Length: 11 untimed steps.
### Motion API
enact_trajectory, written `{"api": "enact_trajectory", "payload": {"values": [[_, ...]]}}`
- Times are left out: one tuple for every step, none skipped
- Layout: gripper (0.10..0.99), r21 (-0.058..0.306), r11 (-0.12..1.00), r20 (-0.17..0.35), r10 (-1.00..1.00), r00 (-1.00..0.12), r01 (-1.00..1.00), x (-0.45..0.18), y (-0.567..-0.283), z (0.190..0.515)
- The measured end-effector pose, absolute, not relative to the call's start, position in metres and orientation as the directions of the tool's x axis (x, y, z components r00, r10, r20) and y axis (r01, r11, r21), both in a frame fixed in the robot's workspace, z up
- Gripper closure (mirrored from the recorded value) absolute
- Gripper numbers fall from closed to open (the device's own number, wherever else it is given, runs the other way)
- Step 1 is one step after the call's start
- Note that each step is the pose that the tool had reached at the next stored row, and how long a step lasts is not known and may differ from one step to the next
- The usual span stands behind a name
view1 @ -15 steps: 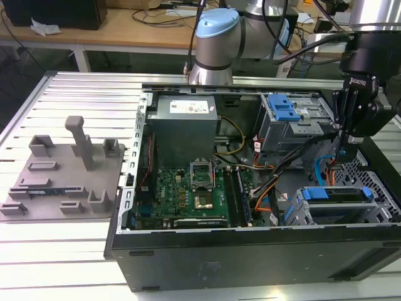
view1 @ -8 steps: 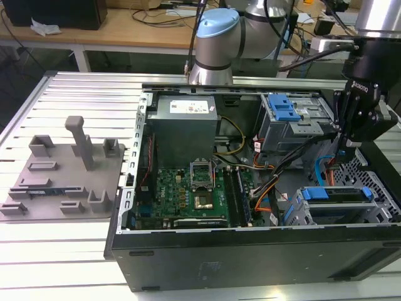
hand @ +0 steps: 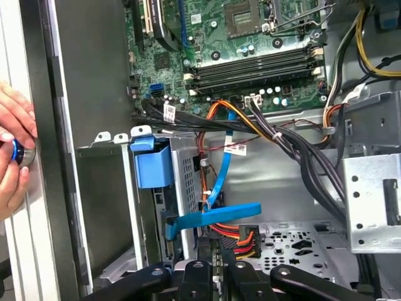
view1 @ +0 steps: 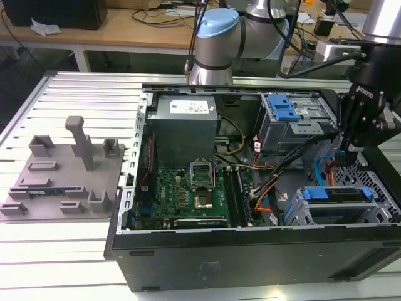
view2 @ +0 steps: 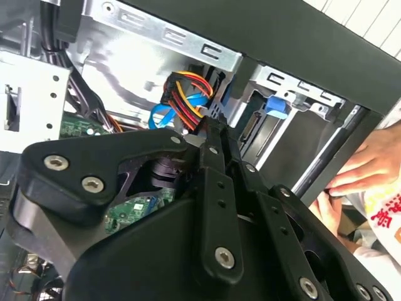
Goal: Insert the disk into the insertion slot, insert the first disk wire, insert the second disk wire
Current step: 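Insert the first disk wire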
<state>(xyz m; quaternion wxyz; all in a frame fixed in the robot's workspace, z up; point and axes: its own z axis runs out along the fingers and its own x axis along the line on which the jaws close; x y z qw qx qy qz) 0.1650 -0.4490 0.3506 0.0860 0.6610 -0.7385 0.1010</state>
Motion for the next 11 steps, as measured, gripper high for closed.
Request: {"api": "enact_trajectory", "payload": {"values": [[0.922,-0.030,0.106,0.259,-0.960,-0.110,-0.994,0.166,-0.451,0.351],[0.922,-0.021,0.106,0.256,-0.961,-0.108,-0.994,0.167,-0.452,0.351],[0.922,-0.014,0.106,0.252,-0.962,-0.106,-0.994,0.168,-0.453,0.351],[0.922,-0.008,0.106,0.248,-0.963,-0.105,-0.994,0.168,-0.454,0.351],[0.922,-0.003,0.106,0.243,-0.964,-0.104,-0.994,0.169,-0.455,0.351],[0.922,0.000,0.106,0.236,-0.966,-0.103,-0.994,0.169,-0.455,0.351],[0.922,0.002,0.106,0.226,-0.969,-0.103,-0.994,0.169,-0.456,0.351],[0.922,0.003,0.105,0.219,-0.970,-0.102,-0.994,0.170,-0.458,0.351],[0.922,0.003,0.105,0.215,-0.971,-0.102,-0.994,0.170,-0.459,0.352],[0.922,0.004,0.105,0.208,-0.973,-0.102,-0.994,0.170,-0.460,0.352],[0.922,0.004,0.105,0.202,-0.974,-0.102,-0.994,0.171,-0.461,0.352]]}}
